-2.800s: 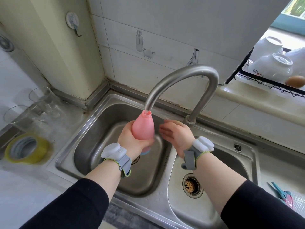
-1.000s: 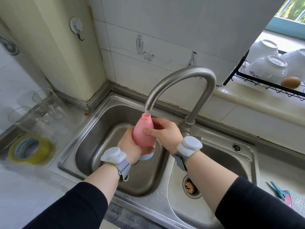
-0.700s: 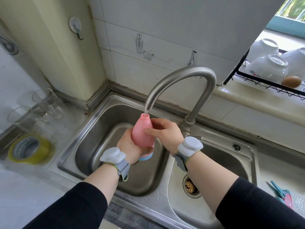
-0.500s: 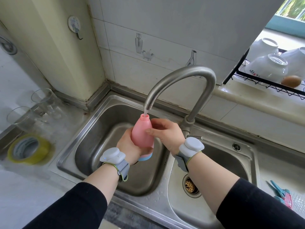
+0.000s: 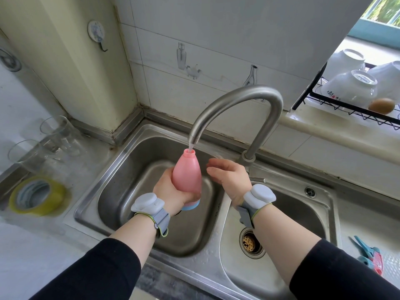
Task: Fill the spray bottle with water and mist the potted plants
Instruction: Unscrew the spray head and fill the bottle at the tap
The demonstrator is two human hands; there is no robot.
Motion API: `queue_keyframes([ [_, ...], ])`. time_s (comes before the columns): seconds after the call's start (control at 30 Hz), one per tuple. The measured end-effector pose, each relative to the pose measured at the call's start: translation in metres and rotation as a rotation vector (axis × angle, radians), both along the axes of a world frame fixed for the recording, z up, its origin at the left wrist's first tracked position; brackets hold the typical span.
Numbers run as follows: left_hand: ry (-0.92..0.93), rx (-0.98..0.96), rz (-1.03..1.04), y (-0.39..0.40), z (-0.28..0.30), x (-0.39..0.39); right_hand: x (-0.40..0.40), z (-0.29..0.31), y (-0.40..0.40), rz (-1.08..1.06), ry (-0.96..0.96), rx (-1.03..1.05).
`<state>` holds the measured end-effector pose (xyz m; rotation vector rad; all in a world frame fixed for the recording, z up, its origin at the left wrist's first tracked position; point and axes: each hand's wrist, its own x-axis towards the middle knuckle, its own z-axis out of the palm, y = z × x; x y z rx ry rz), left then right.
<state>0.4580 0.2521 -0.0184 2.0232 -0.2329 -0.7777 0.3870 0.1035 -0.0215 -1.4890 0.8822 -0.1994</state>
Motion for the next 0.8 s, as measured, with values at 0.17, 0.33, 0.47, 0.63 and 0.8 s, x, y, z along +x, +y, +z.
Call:
queue_keyframes([
  [0.17, -0.025, -0.004, 0.004, 0.001, -0.003, -0.001, -0.007, -0.009, -0.009, -0.159, 0.042, 0.022],
  [0.33, -0.022, -0.005, 0.010, 0.002, -0.005, -0.001, -0.015, -0.015, -0.025, -0.307, 0.033, 0.177],
  [0.47, -0.021, -0.011, 0.012, 0.002, -0.007, -0.001, -0.020, -0.026, -0.036, -0.363, 0.099, 0.265],
  [0.63, -0.020, -0.010, 0.009, 0.001, -0.009, 0.000, -0.024, -0.040, -0.047, -0.344, 0.215, 0.343],
  [0.8, -0.018, -0.013, 0.006, 0.001, -0.010, 0.001, -0.025, -0.054, -0.055, -0.410, 0.272, 0.367],
])
